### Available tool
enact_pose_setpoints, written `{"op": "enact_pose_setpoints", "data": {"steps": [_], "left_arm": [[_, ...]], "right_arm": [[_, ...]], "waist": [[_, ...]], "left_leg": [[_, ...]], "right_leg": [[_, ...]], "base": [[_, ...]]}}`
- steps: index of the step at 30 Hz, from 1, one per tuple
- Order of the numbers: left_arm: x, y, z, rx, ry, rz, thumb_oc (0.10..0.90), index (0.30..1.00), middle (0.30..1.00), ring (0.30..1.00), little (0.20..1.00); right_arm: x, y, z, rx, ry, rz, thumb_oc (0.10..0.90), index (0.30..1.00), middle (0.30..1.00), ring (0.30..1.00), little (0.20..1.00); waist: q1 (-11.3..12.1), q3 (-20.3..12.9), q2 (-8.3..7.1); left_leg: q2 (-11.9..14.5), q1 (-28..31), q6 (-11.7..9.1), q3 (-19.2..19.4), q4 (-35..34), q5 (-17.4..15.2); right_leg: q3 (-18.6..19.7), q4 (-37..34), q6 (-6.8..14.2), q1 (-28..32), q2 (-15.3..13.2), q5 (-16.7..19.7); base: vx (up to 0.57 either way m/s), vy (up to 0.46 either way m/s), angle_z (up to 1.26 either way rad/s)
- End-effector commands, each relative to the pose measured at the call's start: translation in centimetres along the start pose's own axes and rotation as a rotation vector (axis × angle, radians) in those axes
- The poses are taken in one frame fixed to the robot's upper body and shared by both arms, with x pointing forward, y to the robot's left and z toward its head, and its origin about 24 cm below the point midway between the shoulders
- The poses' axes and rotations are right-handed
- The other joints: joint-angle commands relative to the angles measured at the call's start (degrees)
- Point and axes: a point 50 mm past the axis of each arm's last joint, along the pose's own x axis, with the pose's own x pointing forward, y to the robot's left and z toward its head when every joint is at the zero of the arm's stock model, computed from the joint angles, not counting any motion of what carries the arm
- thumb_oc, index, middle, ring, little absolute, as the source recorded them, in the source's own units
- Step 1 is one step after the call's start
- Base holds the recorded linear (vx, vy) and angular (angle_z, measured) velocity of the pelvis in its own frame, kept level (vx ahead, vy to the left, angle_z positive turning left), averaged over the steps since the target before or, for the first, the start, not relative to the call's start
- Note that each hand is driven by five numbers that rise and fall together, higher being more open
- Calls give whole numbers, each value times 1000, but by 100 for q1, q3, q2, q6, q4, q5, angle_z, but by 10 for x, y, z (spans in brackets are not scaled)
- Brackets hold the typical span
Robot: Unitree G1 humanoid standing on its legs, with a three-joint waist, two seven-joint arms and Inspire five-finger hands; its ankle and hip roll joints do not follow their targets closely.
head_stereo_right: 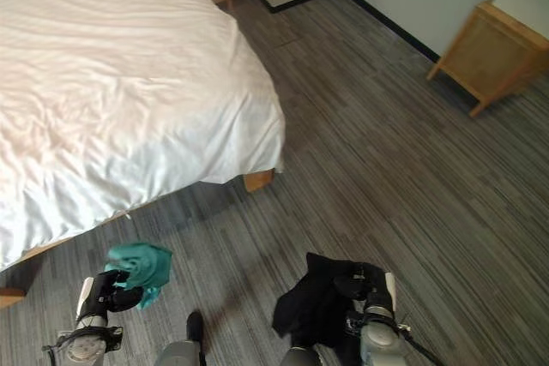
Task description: Pick up bed clothes into laundry basket.
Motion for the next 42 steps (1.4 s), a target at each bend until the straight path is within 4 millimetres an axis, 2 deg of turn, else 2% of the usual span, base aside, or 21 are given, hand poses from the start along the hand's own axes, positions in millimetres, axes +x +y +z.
{"op": "enact_pose_setpoints", "data": {"steps": [1, 3, 5, 6, 7, 9, 12, 14, 15, 18, 24, 26, 29, 31, 33, 34, 35, 36, 38, 40, 42], "left_arm": [[14, 61, 56, -108, -285, 255, 400, 300, 300, 300, 300], [12, 61, 53, -127, -279, 266, 400, 300, 300, 300, 300], [11, 66, 62, -218, -314, 322, 400, 300, 300, 300, 300], [11, 66, 62, -219, -316, 323, 400, 300, 300, 300, 300], [11, 69, 69, -244, -346, 353, 400, 300, 300, 300, 300], [8, 77, 78, -253, -397, 395, 400, 300, 300, 300, 300], [6, 84, 89, -269, -451, 429, 400, 300, 300, 300, 300], [9, 82, 102, -263, -493, 412, 400, 300, 300, 300, 300], [9, 84, 107, -243, -516, 410, 400, 300, 300, 300, 300], [10, 86, 110, -215, -527, 414, 400, 300, 300, 300, 300], [4, 98, 114, -232, -553, 457, 400, 300, 300, 300, 300], [4, 99, 109, -247, -529, 467, 400, 300, 300, 300, 300], [5, 98, 102, -270, -496, 468, 400, 300, 300, 300, 300], [6, 98, 99, -270, -481, 470, 400, 300, 300, 300, 300], [6, 98, 97, -279, -468, 479, 400, 300, 300, 300, 300], [7, 96, 92, -274, -446, 489, 400, 300, 300, 300, 300], [8, 97, 93, -271, -448, 491, 400, 300, 300, 300, 300], [8, 95, 93, -281, -448, 500, 400, 300, 300, 300, 300], [8, 90, 92, -318, -448, 523, 400, 300, 300, 300, 300], [6, 89, 83, -343, -419, 563, 400, 300, 300, 300, 300], [6, 87, 82, -382, -410, 593, 400, 300, 300, 300, 300]], "right_arm": [[-3, 4, 56, 114, -305, -14, 400, 300, 300, 300, 300], [-4, 2, 56, 108, -315, -14, 400, 300, 300, 300, 300], [-6, -7, 69, 93, -382, -30, 400, 300, 300, 300, 300], [-6, -7, 69, 94, -383, -30, 400, 300, 300, 300, 300], [-5, -6, 74, 102, -404, -31, 400, 300, 300, 300, 300], [-3, -3, 76, 98, -408, -25, 400, 300, 300, 300, 300], [-4, -2, 73, 136, -395, -36, 400, 300, 300, 300, 300], [-6, -10, 64, 166, -366, -86, 400, 300, 300, 300, 300], [-8, -13, 63, 181, -364, -111, 400, 300, 300, 300, 300], [-10, -10, 65, 186, -370, -115, 400, 300, 300, 300, 300], [-9, 5, 78, 141, -416, -68, 400, 300, 300, 300, 300], [-9, 8, 77, 139, -411, -52, 400, 300, 300, 300, 300], [-8, 10, 75, 151, -399, -36, 400, 300, 300, 300, 300], [-8, 12, 76, 162, -400, -27, 400, 300, 300, 300, 300], [-8, 16, 76, 168, -399, -15, 400, 300, 300, 300, 300], [-7, 19, 80, 157, -411, 8, 400, 300, 300, 300, 300], [-7, 20, 79, 159, -410, 9, 400, 300, 300, 300, 300], [-6, 21, 81, 154, -416, 14, 400, 300, 300, 300, 300], [-4, 24, 89, 150, -450, 18, 400, 300, 300, 300, 300], [-4, 29, 96, 154, -474, 49, 400, 300, 300, 300, 300], [-2, 35, 108, 152, -509, 76, 400, 300, 300, 300, 300]], "waist": [[60, -139, -499], [35, -136, -468], [9, 19, -447], [-4, 17, -458], [24, 49, -527], [12, 66, -546], [-66, 66, -482], [-168, 95, -443], [-268, 135, -466], [-370, 338, -409], [-66, 499, 4], [28, 468, 55], [122, 392, -11], [223, 314, -167], [365, 217, -335], [534, 89, -657], [551, 98, -658], [698, 26, -807], [885, -65, -891], [1000, -58, -922], [1155, 120, -880]], "left_leg": [[-261, -234, -167, -42, -58, -743], [-245, -220, -182, -55, 3, -781], [-495, -331, -249, -741, 552, -1138], [-513, -366, -243, -750, 565, -1112], [-818, -366, -292, -1343, 772, -1364], [-903, -287, -306, -1786, 949, -1621], [-655, -21, -286, -1973, 710, -1658], [-559, 88, -246, -1907, 384, -1548], [-603, 224, -181, -1887, 122, -1512], [-605, 596, -82, -1593, -378, -1218], [-643, 294, 340, -931, -312, -787], [-657, 128, 488, -775, -283, -647], [-658, -86, 552, -640, -212, -539], [-715, -213, 581, -504, -160, -518], [-738, -327, 558, -323, -102, -509], [-909, -459, 495, -27, -49, -563], [-880, -457, 479, -16, -33, -546], [-928, -613, 408, 158, 28, -538], [-884, -983, 279, 433, 229, -499], [-825, -1243, 156, 608, 526, -487], [-884, -1594, -106, 76, 1197, -403]], "right_leg": [[-548, -1394, 348, 427, -191, 1451], [-531, -1406, 320, 440, -136, 1397], [-353, -1400, 232, 372, -14, 1401], [-359, -1405, 231, 353, -30, 1424], [-196, -1433, 222, 203, 19, 1522], [27, -1427, 292, 52, 93, 1630], [225, -1324, 397, -107, 92, 1664], [167, -1179, 443, -205, -37, 1695], [174, -951, 599, -408, -169, 1960], [305, -317, 634, -833, -235, 2416], [-747, 2257, 447, -960, -660, 1741], [-893, 3191, 376, -953, -334, 1370], [-1016, 3557, 383, -754, 397, 1087], [-1111, 3384, 442, -455, 758, 1075], [-1268, 2965, 451, -85, 747, 1073], [-1403, 1790, 333, 541, 494, 800], [-1413, 1692, 305, 590, 536, 847], [-1554, 799, 146, 972, 493, 602], [-1577, -489, -39, 1262, 578, 251], [-1346, -1197, -112, 1437, 704, 313], [-1122, -1435, -211, 1512, 782, 301]], "base": [[1, -169, -63], [-26, -53, -35], [-116, -47, -29], [-149, -23, -51], [-95, -1, -48], [-135, 117, -55], [-101, 293, -61], [-117, 351, -6], [-77, 306, 18], [-128, 286, -9], [-296, 424, -56], [-209, 360, -68], [-135, 132, -18], [-114, 20, -43], [-122, -55, -68], [-105, -79, -96], [-119, -113, -96], [-129, -97, -97], [-221, -105, -100], [-164, -64, -59], [-157, -49, -94]]}}
